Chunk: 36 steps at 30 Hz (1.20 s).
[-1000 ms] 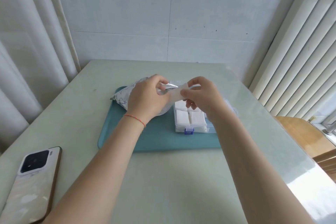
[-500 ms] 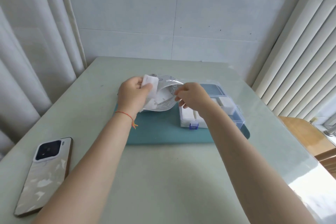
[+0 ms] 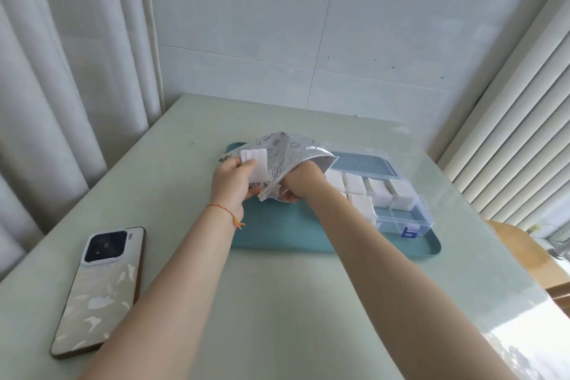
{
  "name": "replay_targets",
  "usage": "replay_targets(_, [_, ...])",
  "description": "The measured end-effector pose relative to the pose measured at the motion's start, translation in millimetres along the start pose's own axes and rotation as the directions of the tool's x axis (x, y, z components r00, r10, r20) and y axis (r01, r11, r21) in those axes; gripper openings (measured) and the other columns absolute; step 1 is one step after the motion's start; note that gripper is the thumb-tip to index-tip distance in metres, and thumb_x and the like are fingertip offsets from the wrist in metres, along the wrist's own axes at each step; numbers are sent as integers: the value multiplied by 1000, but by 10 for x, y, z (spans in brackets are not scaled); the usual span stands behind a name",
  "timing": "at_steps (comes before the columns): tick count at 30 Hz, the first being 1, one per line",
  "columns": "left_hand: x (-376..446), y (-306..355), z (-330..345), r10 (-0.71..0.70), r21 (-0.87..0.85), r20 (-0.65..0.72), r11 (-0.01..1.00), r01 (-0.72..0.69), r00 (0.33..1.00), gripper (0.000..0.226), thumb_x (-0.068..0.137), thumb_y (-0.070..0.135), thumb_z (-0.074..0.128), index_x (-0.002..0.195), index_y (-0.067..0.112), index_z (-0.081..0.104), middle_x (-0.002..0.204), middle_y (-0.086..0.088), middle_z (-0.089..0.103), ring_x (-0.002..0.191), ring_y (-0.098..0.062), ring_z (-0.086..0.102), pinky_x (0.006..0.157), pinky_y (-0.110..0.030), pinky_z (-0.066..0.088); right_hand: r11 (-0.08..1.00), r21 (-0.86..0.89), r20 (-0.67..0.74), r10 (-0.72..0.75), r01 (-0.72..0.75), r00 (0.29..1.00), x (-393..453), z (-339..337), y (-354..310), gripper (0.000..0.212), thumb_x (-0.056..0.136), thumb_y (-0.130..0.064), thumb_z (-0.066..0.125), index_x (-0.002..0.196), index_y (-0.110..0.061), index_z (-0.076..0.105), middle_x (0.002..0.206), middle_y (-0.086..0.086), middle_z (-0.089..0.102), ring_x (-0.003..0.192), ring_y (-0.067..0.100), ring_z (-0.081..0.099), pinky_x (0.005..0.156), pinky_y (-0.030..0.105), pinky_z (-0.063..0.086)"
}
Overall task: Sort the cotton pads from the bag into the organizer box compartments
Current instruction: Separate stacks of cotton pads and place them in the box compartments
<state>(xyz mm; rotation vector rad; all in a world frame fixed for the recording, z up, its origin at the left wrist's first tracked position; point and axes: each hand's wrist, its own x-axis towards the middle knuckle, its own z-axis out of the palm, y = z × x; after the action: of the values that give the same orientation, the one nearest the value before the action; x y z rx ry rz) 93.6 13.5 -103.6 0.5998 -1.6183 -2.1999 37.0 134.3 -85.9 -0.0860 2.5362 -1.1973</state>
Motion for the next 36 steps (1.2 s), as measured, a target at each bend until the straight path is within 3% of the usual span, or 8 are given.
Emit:
replay_targets(2, [8, -8, 2, -32, -36, 20, 999, 32, 999, 17, 96, 10, 57, 85, 20, 66, 85, -2, 62, 77, -17, 58, 66, -33, 56, 999, 43, 14, 22, -22, 1000, 10, 39, -4, 13, 87, 4, 50, 80, -2, 59, 58, 9, 60, 34, 13, 49, 39, 15, 39])
replay_targets(4, [16, -14, 5, -42, -46, 35, 998, 44, 998, 16, 96, 10, 56, 88, 19, 67, 87, -3, 63, 78, -17, 59, 67, -34, 57, 979, 190, -27, 75, -69, 997, 50, 87, -34, 20, 86, 8, 47, 96, -3, 60, 67, 12, 59, 42, 19, 50, 40, 20, 41])
replay_targets(6, [24, -8, 9, -41, -47, 35, 998, 42, 999, 15, 96, 10, 57, 89, 19, 67, 88, -4, 64, 78, -17, 60, 65, -32, 57, 961, 263, -27, 95, -85, 995, 74, 90, -66, 19, 87, 7, 46, 90, -7, 59, 66, 11, 58, 44, 19, 49, 41, 21, 42])
replay_targets(14, [-22, 79, 40, 45, -11, 22, 999, -45, 999, 13, 92, 6, 59, 92, 14, 70, 96, -12, 64, 78, -26, 62, 48, -23, 53, 974, 228, -139, 25, 7, 990, -157, -462, 75, 17, 84, 7, 60, 86, -9, 56, 59, 8, 50, 37, 16, 45, 36, 16, 34])
replay_targets(20, [-234, 172, 215, 123, 30, 166, 991, -130, 978, 22, 93, -3, 51, 95, 11, 67, 99, -14, 68, 75, -27, 74, 55, -25, 57, 931, 330, -167, -106, 157, 980, -414, -839, 273, 13, 86, 5, 63, 89, -6, 69, 49, 4, 49, 42, 14, 42, 43, 19, 37])
replay_targets(26, [-369, 125, 441, 67, 84, 250, 992, -91, 966, 23, 84, -2, 58, 102, 6, 69, 100, -17, 72, 87, -34, 72, 69, -38, 61, 818, 520, -97, -226, 243, 969, -595, -924, 363, 7, 90, -7, 67, 85, -3, 63, 57, 6, 49, 45, 13, 42, 44, 19, 34])
replay_targets(30, [-509, 111, 591, -18, 15, 383, 1000, 13, 924, 31, 94, -8, 41, 107, 3, 67, 94, -13, 72, 77, -21, 72, 60, -26, 57, 851, 452, -92, -254, 268, 963, -652, -888, 426, 15, 90, -14, 69, 80, -5, 63, 52, 1, 52, 43, 14, 40, 44, 21, 32])
replay_targets(36, [-555, 87, 714, -107, -77, 400, 986, 150, 910, 31, 98, 3, 39, 113, -3, 65, 103, -20, 71, 81, -24, 72, 66, -34, 61, 917, 317, -164, -197, 240, 967, -618, -830, 493, 20, 86, -25, 74, 79, -9, 64, 62, 1, 53, 48, 15, 39, 47, 24, 33])
